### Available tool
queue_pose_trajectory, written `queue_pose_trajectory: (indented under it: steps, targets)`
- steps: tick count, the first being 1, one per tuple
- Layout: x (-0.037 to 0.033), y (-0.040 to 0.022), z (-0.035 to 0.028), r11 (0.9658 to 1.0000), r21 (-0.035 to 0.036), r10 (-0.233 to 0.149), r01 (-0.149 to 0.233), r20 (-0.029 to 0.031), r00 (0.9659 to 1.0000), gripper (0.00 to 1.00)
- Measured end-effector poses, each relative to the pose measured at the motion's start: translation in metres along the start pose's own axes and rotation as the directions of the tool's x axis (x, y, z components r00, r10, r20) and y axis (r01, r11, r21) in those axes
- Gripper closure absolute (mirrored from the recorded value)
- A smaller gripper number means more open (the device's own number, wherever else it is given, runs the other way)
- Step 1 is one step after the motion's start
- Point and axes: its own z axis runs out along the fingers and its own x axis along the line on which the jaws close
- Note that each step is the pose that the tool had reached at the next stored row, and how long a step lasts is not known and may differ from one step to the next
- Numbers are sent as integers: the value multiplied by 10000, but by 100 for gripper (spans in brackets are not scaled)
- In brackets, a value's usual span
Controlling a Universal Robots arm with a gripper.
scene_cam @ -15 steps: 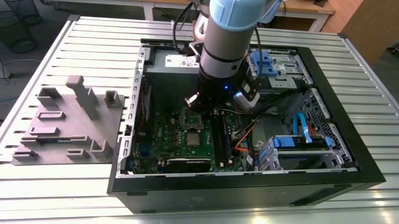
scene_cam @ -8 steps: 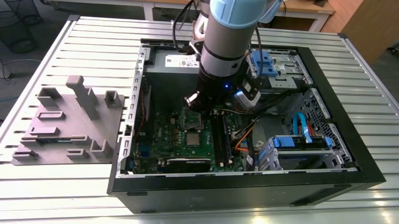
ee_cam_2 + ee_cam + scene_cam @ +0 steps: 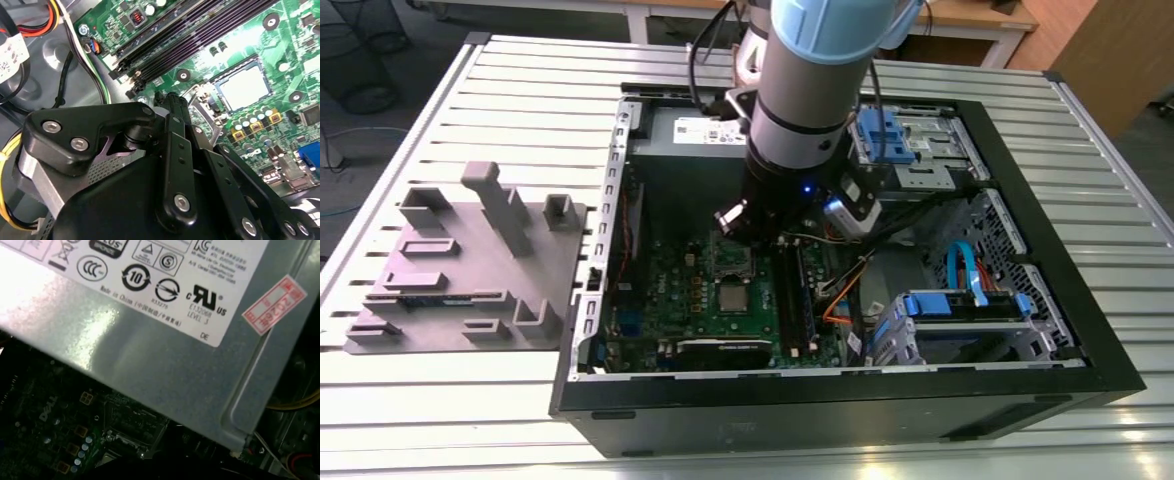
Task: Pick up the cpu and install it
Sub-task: 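Close the cpu cover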
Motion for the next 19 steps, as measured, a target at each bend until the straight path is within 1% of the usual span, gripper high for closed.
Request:
queue_pose_trajectory:
  steps: [9, 19]
  targets:
    - [49, -95, -45, 10000, -16, -1, 1, 8, 10000, 89]
    - [90, -190, -60, 10000, -33, -2, 2, 16, 10000, 89]
